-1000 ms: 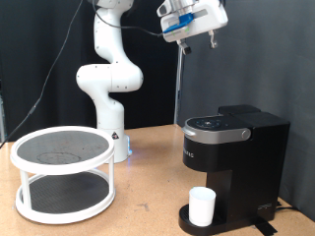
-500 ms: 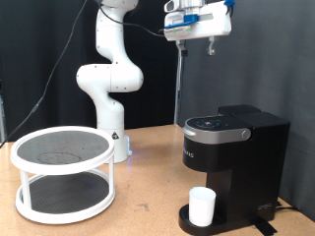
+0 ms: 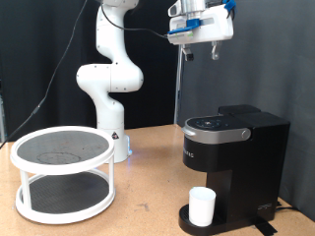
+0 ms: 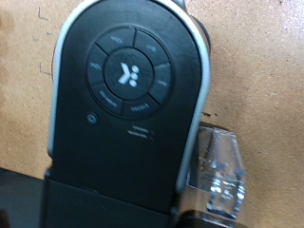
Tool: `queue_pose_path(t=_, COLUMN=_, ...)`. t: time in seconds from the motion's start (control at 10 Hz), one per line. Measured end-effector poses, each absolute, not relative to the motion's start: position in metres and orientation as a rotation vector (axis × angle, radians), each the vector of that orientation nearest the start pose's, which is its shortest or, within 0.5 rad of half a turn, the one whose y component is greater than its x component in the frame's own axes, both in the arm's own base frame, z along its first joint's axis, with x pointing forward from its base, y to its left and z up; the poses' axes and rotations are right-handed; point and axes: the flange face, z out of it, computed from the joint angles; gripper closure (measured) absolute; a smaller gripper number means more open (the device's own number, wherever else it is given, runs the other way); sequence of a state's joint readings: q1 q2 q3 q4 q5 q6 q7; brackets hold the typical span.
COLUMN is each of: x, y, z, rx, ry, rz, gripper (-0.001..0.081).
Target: Make a cup of coffee with the keurig machine
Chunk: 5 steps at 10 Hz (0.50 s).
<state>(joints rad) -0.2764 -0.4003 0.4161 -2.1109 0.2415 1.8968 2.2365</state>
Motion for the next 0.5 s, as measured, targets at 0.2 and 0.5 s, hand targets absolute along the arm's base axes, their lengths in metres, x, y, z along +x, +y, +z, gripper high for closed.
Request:
queue_pose_path(t=0.2, x=0.467, y=0.102, z=0.571, rx=-1.357, ry=2.625, rz=0.001, gripper=0.0072)
queue_pose_path(t=0.5, x=0.483, y=0.099, z=0.562, rx=-1.371, ry=2.632, rz=-0.016, gripper=0.0072)
